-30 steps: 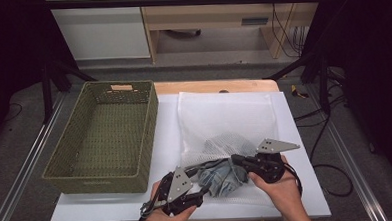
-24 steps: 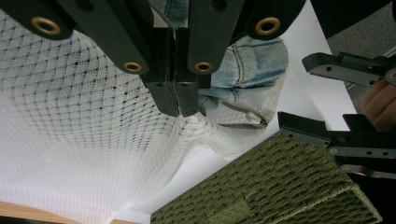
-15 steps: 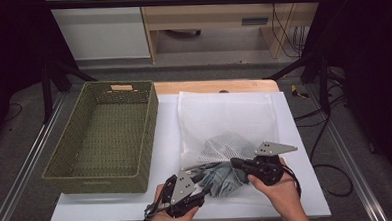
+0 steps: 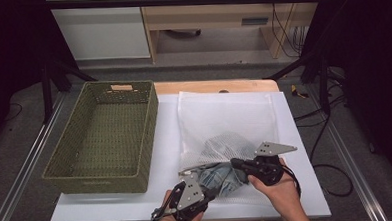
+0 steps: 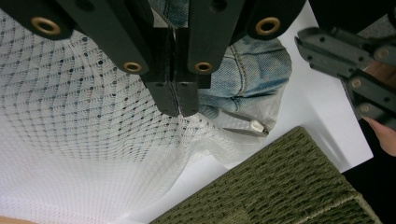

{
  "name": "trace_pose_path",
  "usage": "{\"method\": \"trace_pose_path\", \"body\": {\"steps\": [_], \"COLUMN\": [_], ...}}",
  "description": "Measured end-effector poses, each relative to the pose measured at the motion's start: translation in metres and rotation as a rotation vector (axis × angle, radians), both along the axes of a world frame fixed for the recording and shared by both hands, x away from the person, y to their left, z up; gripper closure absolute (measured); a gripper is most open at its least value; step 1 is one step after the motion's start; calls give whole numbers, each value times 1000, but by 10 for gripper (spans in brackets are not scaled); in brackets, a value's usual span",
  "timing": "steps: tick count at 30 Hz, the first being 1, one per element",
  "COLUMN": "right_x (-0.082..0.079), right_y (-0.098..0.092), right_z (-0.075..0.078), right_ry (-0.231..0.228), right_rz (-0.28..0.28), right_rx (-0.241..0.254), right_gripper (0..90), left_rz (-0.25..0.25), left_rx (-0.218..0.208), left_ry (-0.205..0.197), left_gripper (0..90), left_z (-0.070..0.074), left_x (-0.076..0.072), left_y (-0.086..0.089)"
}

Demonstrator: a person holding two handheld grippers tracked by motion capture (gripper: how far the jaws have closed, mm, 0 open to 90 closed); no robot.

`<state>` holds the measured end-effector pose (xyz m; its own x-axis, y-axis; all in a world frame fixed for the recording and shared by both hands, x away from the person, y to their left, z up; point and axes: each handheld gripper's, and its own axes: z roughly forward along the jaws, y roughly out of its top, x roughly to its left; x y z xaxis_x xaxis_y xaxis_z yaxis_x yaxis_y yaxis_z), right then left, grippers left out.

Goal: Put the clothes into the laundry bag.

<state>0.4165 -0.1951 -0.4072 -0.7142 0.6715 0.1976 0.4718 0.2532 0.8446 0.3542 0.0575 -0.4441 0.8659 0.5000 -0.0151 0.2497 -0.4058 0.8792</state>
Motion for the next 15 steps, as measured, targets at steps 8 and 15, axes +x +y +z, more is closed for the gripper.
{"method": "trace_pose_path", "body": {"steps": [8,15], "right_x": [0,0], "right_y": [2,3], "right_z": [0,-1], "right_ry": [-3,0], "right_rz": [0,-2], "right_rx": [-4,-11], "right_gripper": [893,893], "left_rz": [39,80], "left_rx": [79,84], "left_ry": [21,40], "left_gripper": [890,900], "left_z": [-14,-22], "left_x": [7,20], "left_y": [-1,1]}}
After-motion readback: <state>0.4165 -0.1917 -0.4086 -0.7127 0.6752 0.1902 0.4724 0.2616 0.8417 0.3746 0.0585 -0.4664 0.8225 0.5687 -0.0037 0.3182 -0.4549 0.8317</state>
